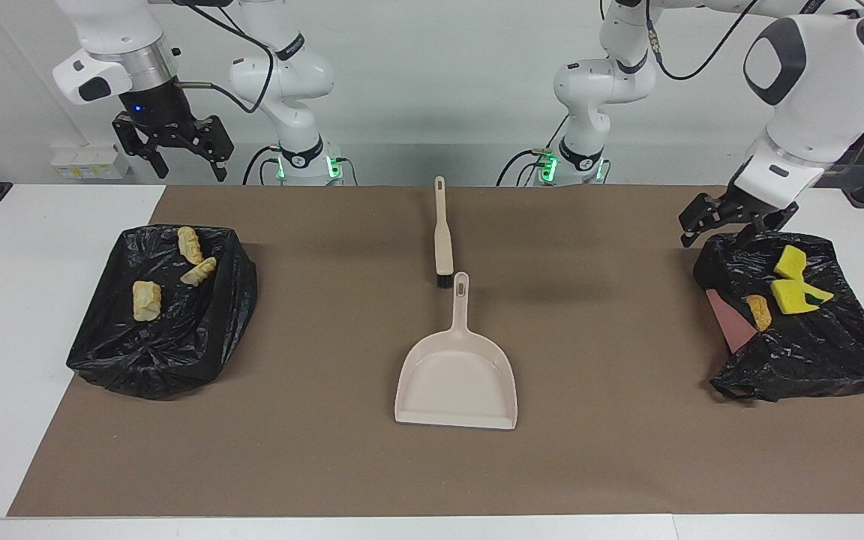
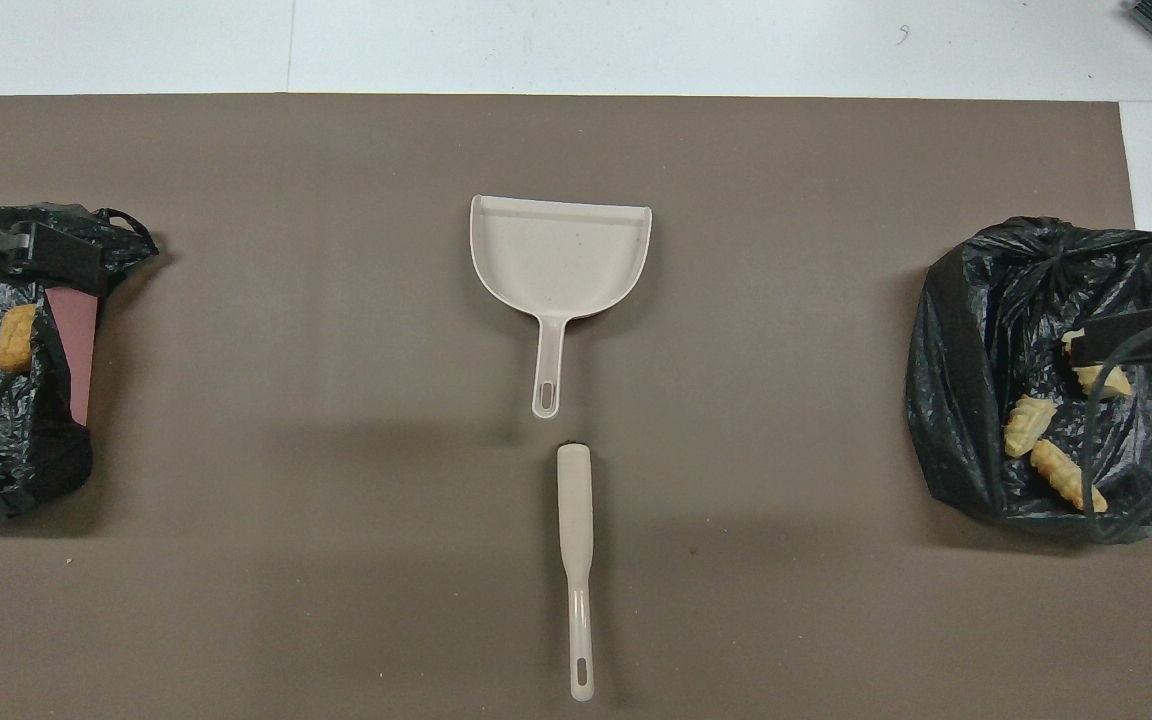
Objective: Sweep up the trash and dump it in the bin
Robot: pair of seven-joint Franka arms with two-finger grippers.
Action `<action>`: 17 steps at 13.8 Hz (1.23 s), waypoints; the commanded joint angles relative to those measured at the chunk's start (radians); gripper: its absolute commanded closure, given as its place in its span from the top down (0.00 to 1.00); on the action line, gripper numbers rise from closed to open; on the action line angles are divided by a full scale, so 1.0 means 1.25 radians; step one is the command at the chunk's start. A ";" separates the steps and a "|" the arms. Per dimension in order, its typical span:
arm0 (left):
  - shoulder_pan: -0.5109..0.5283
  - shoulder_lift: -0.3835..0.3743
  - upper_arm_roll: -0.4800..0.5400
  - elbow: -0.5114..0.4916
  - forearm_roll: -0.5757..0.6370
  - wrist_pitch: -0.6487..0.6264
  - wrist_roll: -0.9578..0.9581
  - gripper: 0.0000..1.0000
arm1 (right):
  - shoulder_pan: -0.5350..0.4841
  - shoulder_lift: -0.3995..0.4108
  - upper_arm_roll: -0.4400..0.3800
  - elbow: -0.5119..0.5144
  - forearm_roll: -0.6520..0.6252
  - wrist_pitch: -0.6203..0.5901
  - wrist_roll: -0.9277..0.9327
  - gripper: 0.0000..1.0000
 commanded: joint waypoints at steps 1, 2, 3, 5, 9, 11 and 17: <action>-0.003 -0.021 0.002 -0.005 0.013 -0.019 0.004 1.00 | -0.008 -0.013 0.001 -0.014 -0.004 0.013 -0.015 1.00; -0.002 -0.022 0.002 -0.006 0.013 -0.020 0.004 1.00 | -0.008 -0.013 0.001 -0.014 -0.004 0.013 -0.017 1.00; -0.002 -0.024 0.002 -0.008 0.013 -0.020 0.004 1.00 | -0.008 -0.013 0.001 -0.014 -0.007 0.014 -0.016 1.00; -0.002 -0.027 0.002 -0.014 0.013 -0.020 0.009 1.00 | -0.008 -0.013 0.001 -0.014 -0.007 0.014 -0.016 1.00; 0.000 -0.028 0.006 -0.008 0.006 -0.048 0.004 1.00 | -0.008 -0.013 0.000 -0.014 -0.006 0.014 -0.016 1.00; -0.003 -0.028 0.004 -0.003 0.004 -0.052 0.003 1.00 | -0.009 -0.013 0.000 -0.014 -0.006 0.014 -0.016 1.00; -0.043 -0.043 0.015 0.001 0.014 -0.074 0.026 1.00 | -0.009 -0.014 0.000 -0.015 -0.006 0.014 -0.016 1.00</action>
